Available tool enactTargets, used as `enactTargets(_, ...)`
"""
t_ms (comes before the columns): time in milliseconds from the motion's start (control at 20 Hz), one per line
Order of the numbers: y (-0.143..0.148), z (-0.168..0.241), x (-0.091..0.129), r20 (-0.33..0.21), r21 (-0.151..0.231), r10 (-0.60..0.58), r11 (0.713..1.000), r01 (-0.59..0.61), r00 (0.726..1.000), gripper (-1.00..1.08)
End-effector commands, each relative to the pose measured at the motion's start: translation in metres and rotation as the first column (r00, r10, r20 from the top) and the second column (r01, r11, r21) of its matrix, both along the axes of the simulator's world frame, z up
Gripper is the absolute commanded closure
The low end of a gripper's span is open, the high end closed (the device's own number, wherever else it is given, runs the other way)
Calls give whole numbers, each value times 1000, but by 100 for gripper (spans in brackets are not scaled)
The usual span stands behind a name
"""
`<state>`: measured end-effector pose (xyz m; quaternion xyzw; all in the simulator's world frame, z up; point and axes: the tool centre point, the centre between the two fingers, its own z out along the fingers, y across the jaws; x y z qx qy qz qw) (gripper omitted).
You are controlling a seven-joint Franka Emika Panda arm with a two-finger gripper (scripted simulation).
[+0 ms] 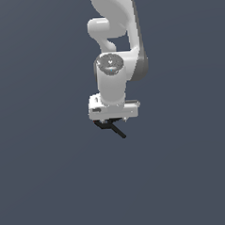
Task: Pick up the object and move it to a goal position.
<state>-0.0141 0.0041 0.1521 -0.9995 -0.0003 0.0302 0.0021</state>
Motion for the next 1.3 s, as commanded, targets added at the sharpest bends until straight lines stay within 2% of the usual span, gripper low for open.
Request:
enactTargets(0, 0, 0, 0, 0, 0, 0, 1000, 0, 1000, -20)
enactTargets(350, -13, 4, 2, 3, 2, -13, 1000, 13, 1000, -20)
enactTargets(700, -13, 0, 2, 10, 2, 10, 1000, -10, 1000, -20)
enactTargets(1000, -12, -13, 4, 35, -1, 89, 996, -89, 995, -20)
enactTargets(1250, -9, -30, 5, 71, -8, 200, 980, -200, 977, -20)
